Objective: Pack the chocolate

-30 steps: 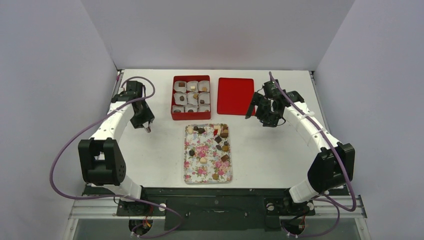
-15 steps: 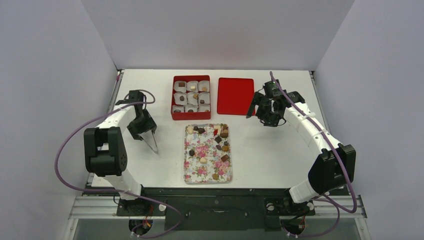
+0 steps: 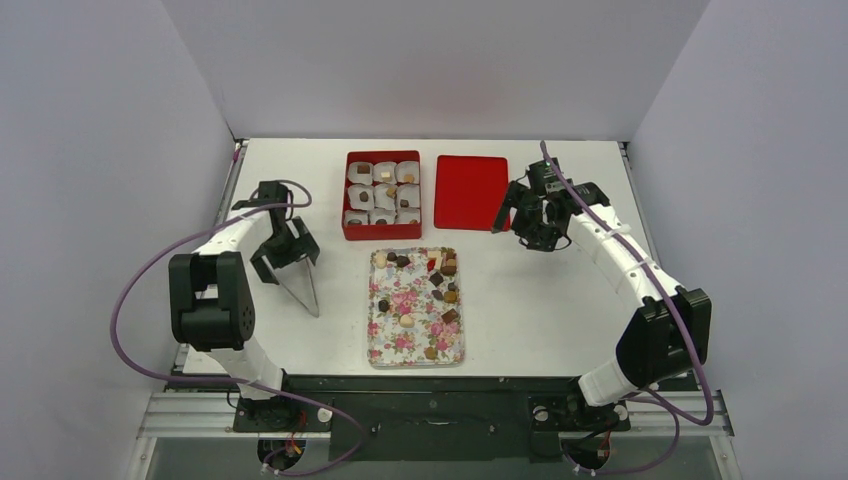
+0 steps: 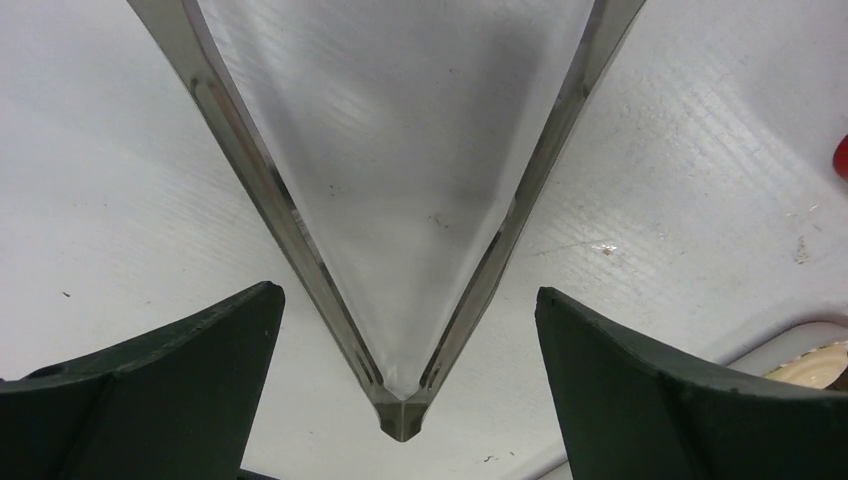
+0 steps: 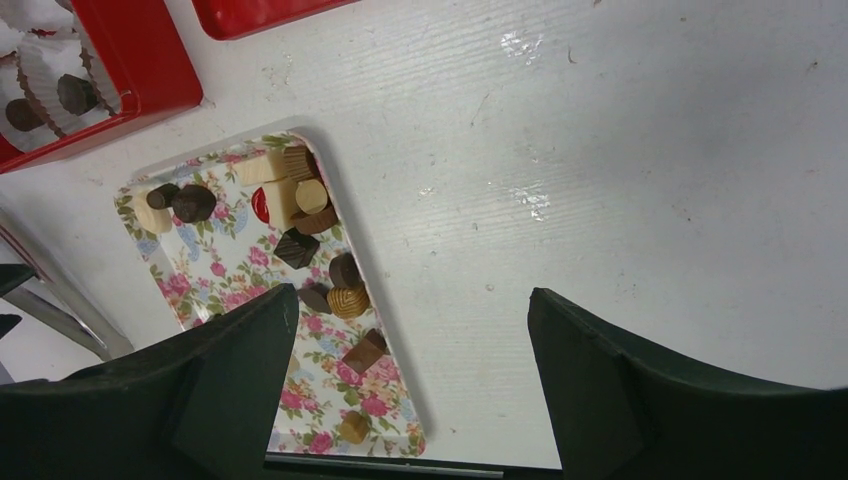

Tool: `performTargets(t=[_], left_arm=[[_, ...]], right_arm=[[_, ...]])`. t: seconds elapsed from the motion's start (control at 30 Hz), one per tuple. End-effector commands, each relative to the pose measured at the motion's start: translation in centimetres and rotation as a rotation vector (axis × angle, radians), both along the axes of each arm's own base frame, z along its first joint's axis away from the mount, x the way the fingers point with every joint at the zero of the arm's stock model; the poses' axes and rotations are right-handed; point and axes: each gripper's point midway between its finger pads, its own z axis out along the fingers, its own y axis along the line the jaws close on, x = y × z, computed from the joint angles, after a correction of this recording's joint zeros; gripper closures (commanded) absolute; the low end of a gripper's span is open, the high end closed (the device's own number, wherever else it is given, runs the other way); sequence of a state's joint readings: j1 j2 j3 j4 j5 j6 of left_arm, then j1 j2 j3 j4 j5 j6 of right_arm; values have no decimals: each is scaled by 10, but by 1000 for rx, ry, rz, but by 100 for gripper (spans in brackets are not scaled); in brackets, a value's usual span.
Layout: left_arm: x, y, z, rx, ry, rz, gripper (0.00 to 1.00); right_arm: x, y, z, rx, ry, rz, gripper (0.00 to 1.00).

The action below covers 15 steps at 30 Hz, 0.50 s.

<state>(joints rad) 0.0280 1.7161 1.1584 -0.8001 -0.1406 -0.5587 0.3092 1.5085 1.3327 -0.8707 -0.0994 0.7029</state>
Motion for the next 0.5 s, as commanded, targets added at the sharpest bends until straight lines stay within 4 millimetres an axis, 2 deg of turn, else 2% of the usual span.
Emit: performTargets(t=[0.0,0.17,0.27,0.37,0.47], left_arm=[[27,4,41,8,-133,-12,1],[35,4,87,25,-232,-27,3],[40,-3,114,25,-303,-51,3],[43,-32,135,6,-361,-124,3],[44,-69,154,-16,-407,-209,3]], right_arm=[[21,2,17,4,-73,-34,19],[43,3,16,-12,-78,-58,19],[58,2,12,-22,-72,-76,20],[80,0,3,-31,-59,-107,20],[106,-1,-4,-37,-58,-137,21]])
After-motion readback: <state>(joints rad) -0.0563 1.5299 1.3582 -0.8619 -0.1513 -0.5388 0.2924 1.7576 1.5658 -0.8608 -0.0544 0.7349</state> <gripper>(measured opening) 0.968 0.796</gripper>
